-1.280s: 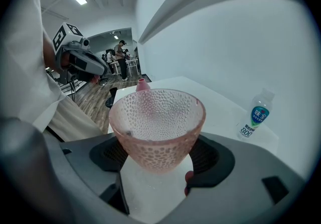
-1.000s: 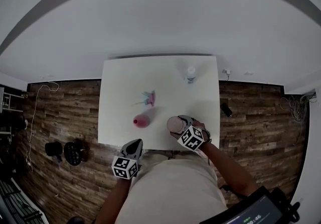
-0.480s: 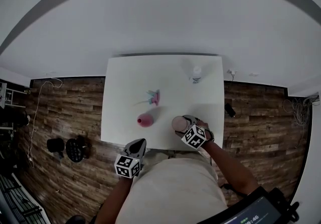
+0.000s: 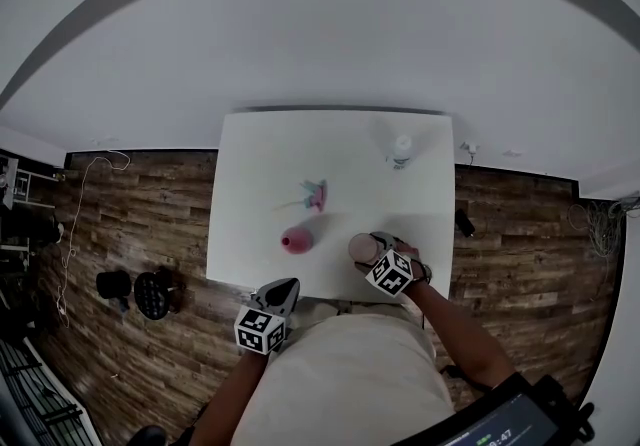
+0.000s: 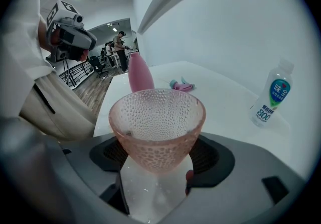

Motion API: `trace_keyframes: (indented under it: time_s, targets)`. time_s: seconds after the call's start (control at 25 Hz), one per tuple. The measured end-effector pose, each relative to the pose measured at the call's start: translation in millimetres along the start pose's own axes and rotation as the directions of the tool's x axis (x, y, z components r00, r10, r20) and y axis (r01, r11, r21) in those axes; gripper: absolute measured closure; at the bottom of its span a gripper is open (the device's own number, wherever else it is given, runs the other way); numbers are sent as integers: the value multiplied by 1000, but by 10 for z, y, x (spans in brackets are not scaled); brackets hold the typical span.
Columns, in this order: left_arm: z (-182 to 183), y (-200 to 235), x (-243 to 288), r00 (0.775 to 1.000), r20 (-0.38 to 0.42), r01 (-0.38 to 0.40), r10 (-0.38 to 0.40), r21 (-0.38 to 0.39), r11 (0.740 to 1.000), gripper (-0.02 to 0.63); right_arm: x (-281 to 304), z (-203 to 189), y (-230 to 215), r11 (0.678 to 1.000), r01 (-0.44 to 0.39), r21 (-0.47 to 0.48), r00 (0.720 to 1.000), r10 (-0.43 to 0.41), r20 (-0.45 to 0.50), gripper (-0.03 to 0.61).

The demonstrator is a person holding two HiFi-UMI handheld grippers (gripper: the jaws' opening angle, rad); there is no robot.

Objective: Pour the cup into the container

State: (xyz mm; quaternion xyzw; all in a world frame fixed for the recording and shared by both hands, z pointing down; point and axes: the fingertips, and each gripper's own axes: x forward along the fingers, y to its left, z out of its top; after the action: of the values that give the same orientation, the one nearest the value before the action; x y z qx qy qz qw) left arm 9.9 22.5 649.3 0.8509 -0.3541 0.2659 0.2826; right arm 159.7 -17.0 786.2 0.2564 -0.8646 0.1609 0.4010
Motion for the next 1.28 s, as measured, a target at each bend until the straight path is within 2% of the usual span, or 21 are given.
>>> trace_keyframes:
  time_s: [0.28, 0.88, 1.16, 1.28]
  targets:
    - [-59, 190, 25, 1000, -18, -9, 9, -8, 1000, 603, 232, 30, -46, 1000, -9, 9, 1000, 9, -6, 219]
    - [-47, 202, -17, 999, -36, -8, 8, 5, 1000, 603, 280, 53, -88, 999, 10, 40, 999, -11, 35, 219]
    - [21, 226, -14, 999, -32, -2, 2, 2, 1000, 603, 249, 29, -84, 999, 38, 7, 998, -39, 39, 219]
    - [31, 232, 1, 999, -37, 2, -2, 6, 1000, 603, 282, -35, -82, 999, 39, -2, 999, -39, 9, 219]
